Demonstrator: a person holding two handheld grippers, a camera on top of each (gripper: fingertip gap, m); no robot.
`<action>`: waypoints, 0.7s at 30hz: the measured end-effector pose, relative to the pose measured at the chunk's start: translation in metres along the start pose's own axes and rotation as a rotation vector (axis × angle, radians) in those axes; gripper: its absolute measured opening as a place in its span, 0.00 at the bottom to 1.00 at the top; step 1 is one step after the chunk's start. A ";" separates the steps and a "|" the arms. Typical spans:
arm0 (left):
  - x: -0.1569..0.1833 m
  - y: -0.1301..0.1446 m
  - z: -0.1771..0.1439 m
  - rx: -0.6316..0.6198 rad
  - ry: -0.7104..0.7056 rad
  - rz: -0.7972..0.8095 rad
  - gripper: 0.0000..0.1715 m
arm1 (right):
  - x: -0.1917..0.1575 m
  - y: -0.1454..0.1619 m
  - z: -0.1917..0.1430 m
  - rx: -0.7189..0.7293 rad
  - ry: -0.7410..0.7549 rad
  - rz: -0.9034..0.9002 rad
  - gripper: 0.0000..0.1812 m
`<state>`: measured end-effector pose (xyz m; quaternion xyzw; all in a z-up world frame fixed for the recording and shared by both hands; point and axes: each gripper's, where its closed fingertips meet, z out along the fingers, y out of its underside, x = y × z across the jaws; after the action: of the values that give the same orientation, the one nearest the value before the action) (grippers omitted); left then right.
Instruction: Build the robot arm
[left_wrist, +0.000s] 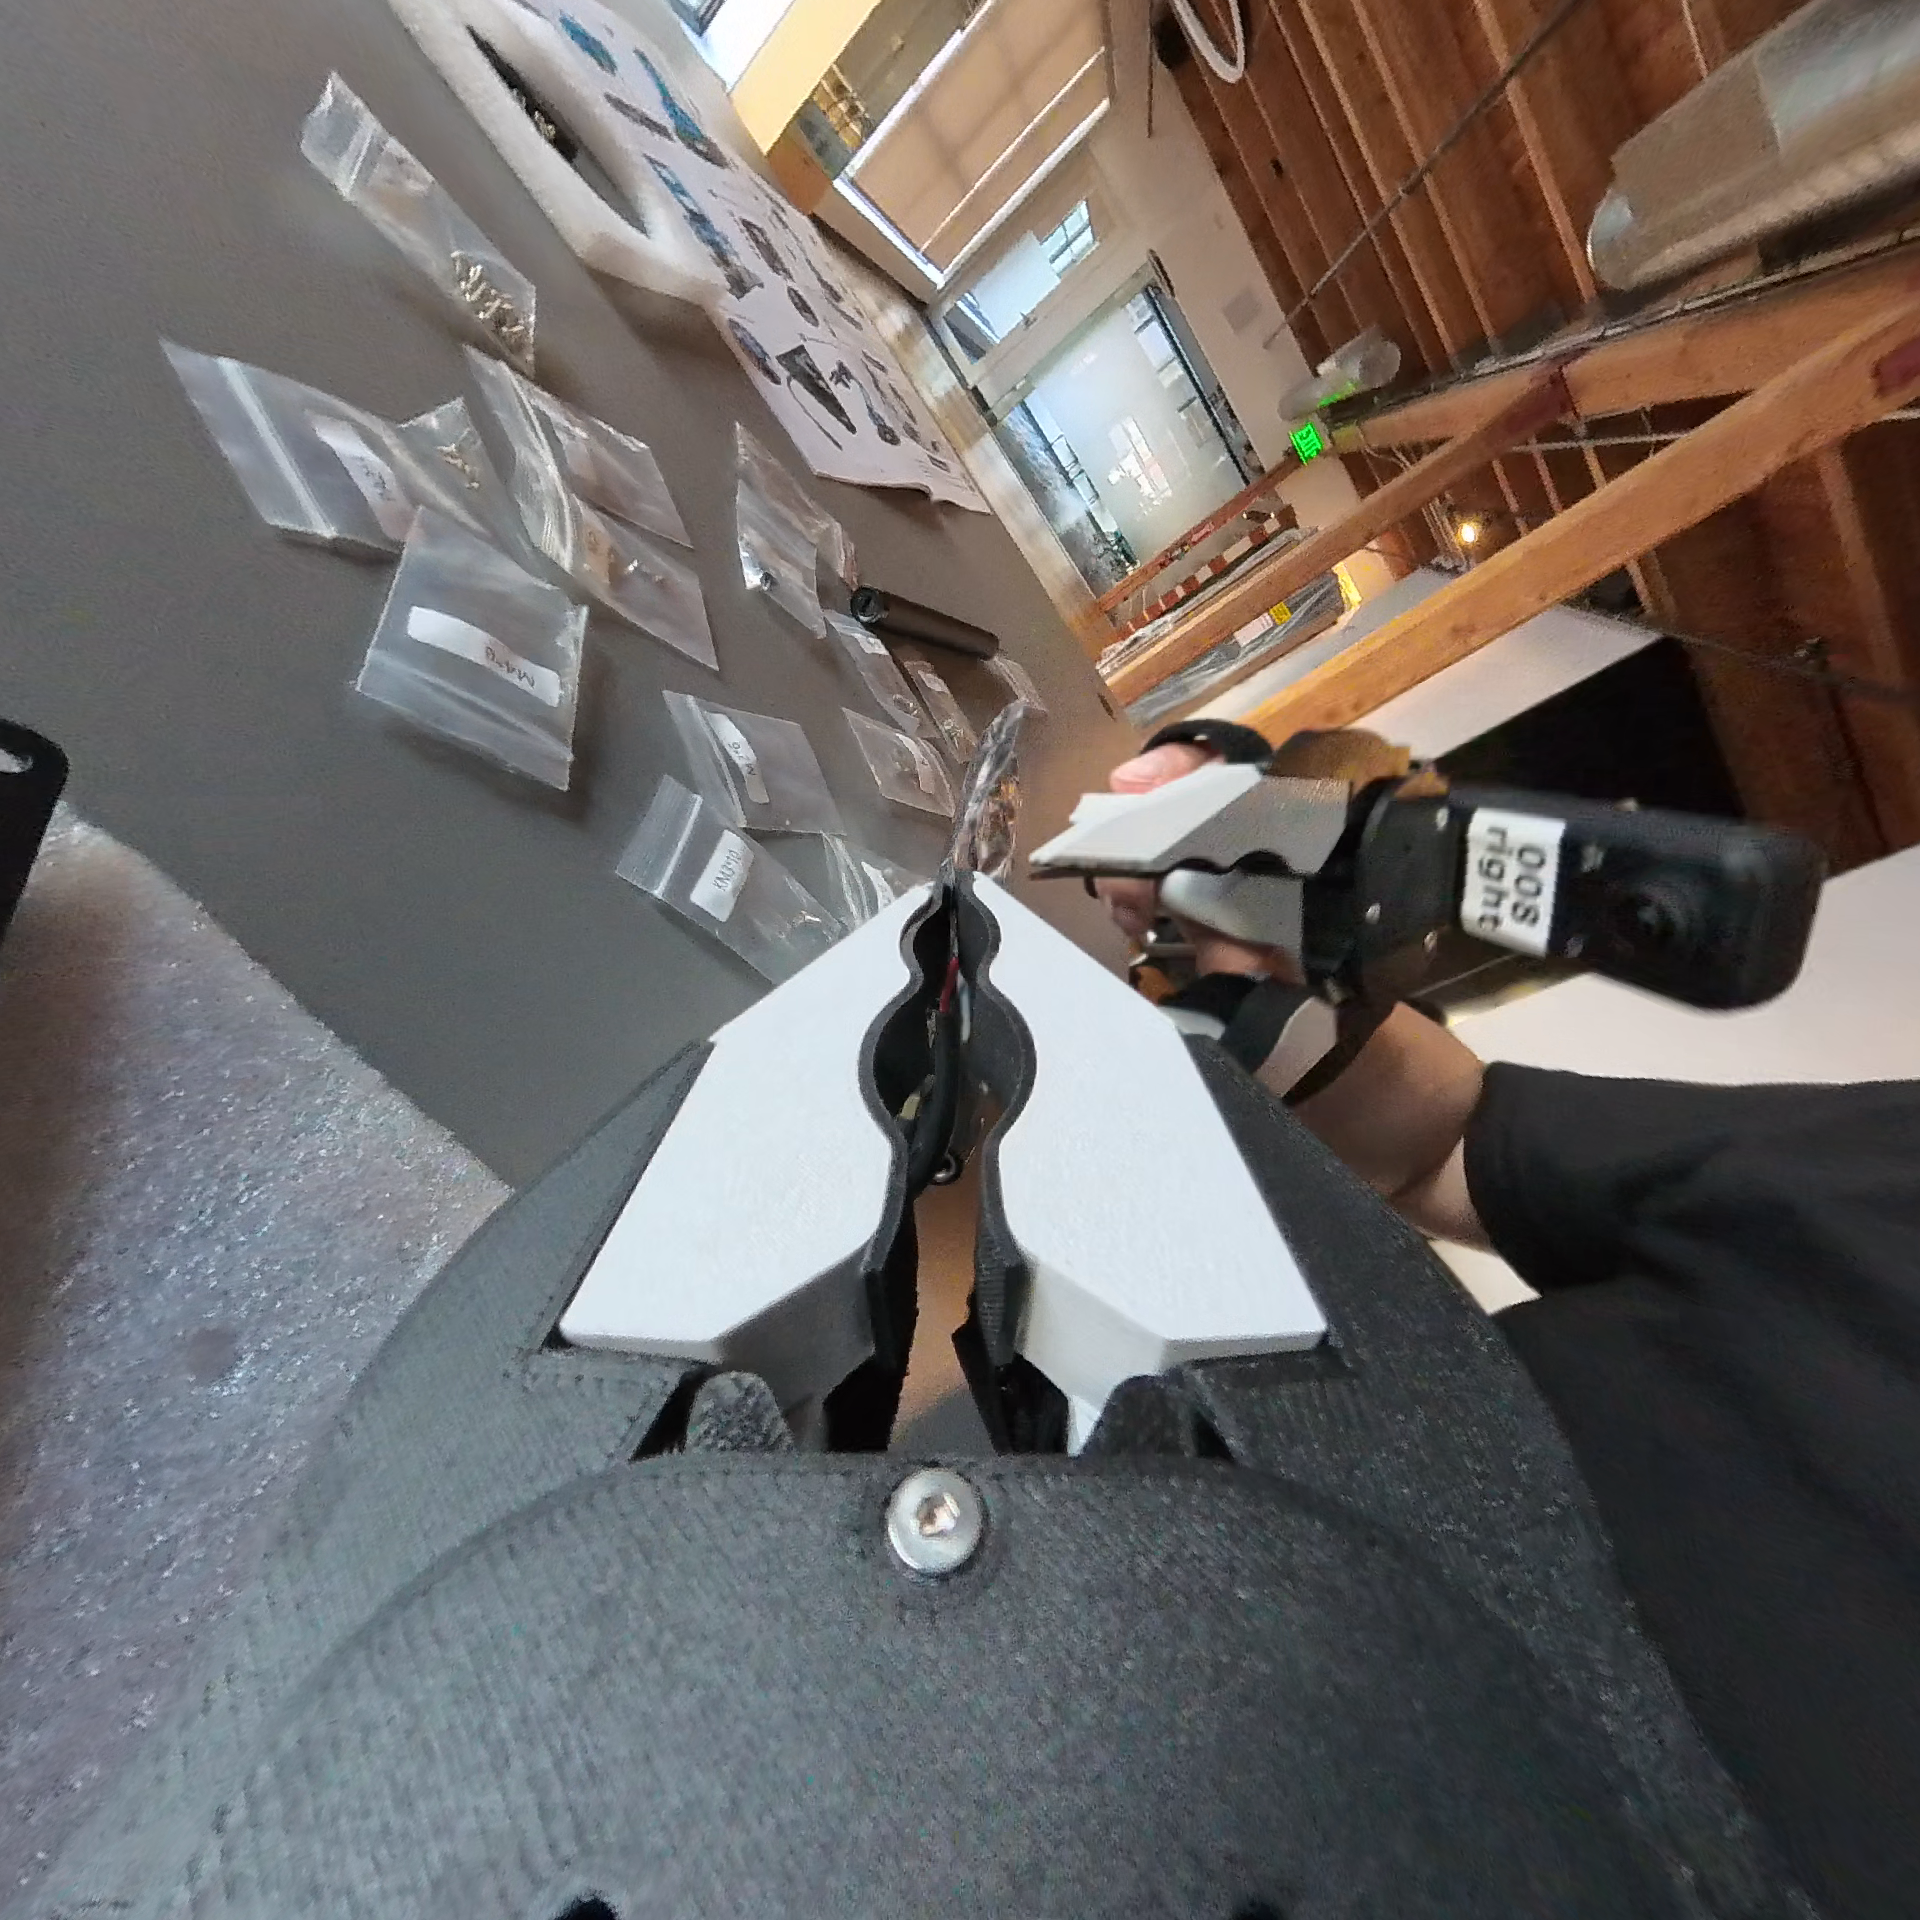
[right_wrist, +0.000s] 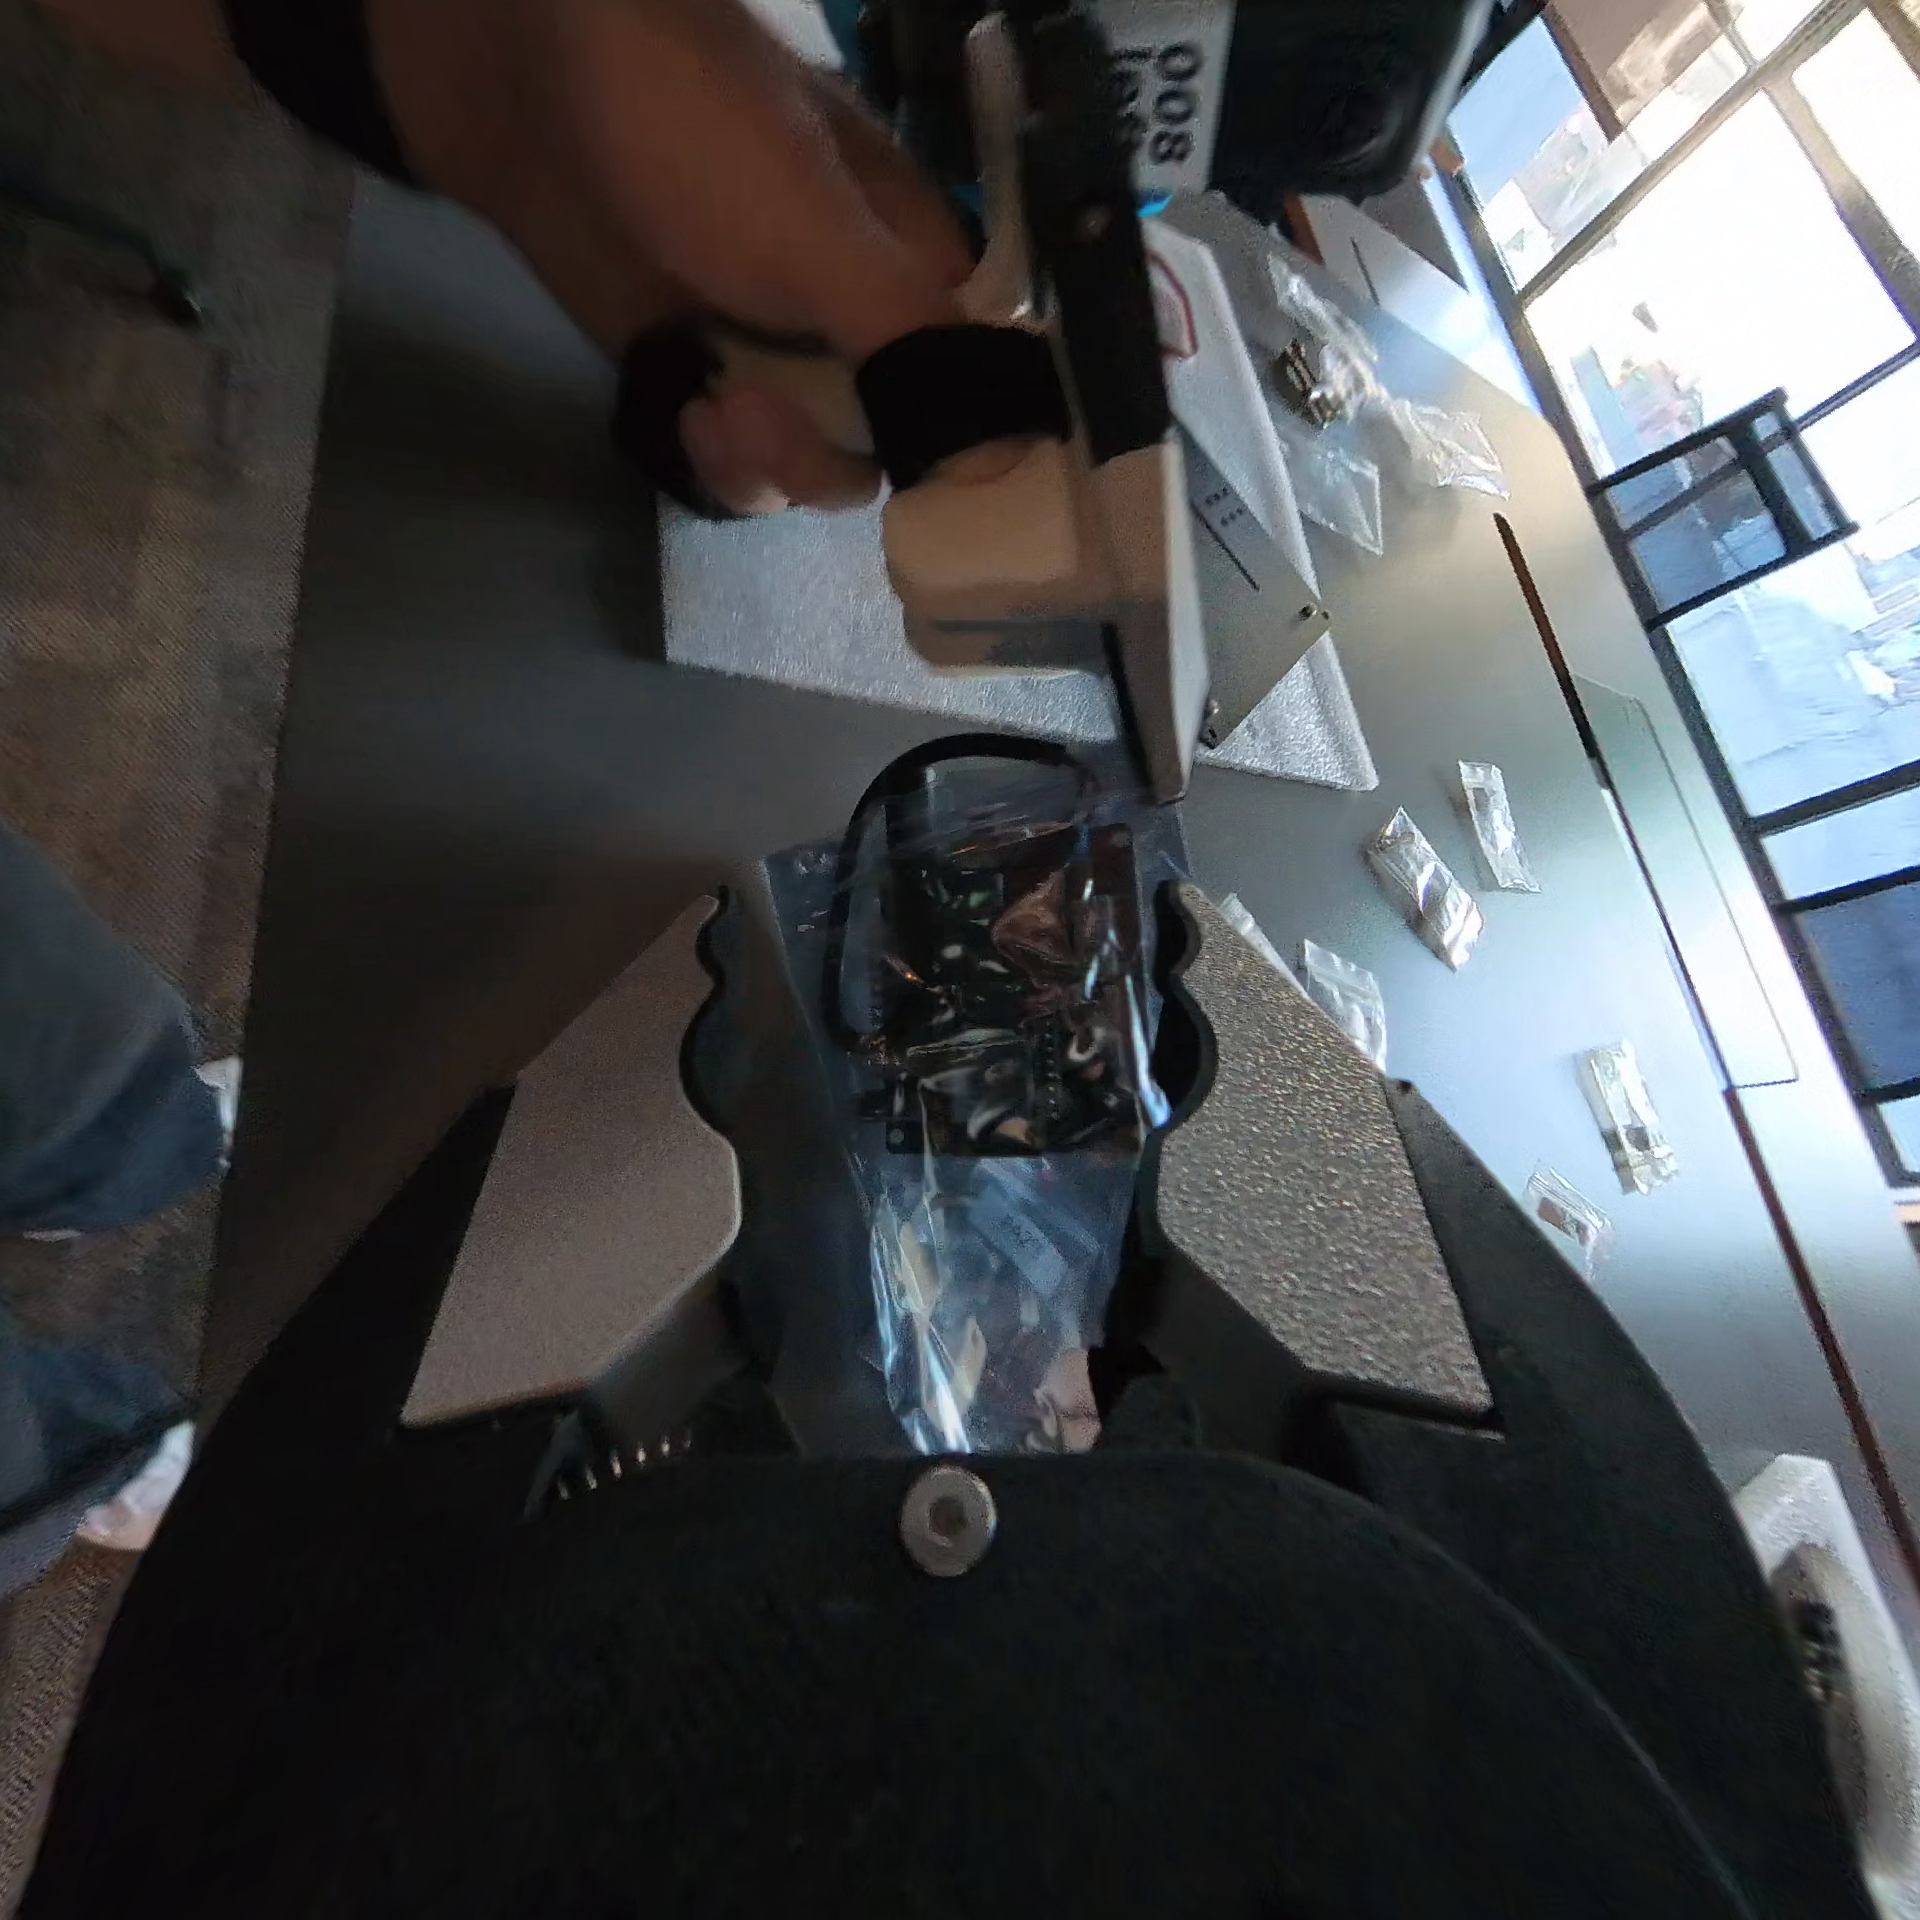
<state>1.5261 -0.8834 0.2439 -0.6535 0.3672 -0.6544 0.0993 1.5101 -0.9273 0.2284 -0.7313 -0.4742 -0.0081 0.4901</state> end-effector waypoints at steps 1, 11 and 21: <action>-0.002 0.001 0.001 -0.009 -0.004 -0.016 0.00 | -0.001 0.005 0.006 -0.025 0.013 -0.026 0.47; -0.010 0.002 0.006 -0.026 0.009 -0.142 0.00 | 0.004 0.024 0.030 -0.169 -0.030 -0.061 0.48; -0.005 0.010 0.005 -0.020 0.015 -0.141 0.00 | 0.000 0.023 0.030 -0.159 0.023 -0.084 0.39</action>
<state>1.5281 -0.8893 0.2339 -0.6738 0.3276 -0.6609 0.0437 1.5129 -0.9071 0.1971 -0.7472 -0.4967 -0.0747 0.4352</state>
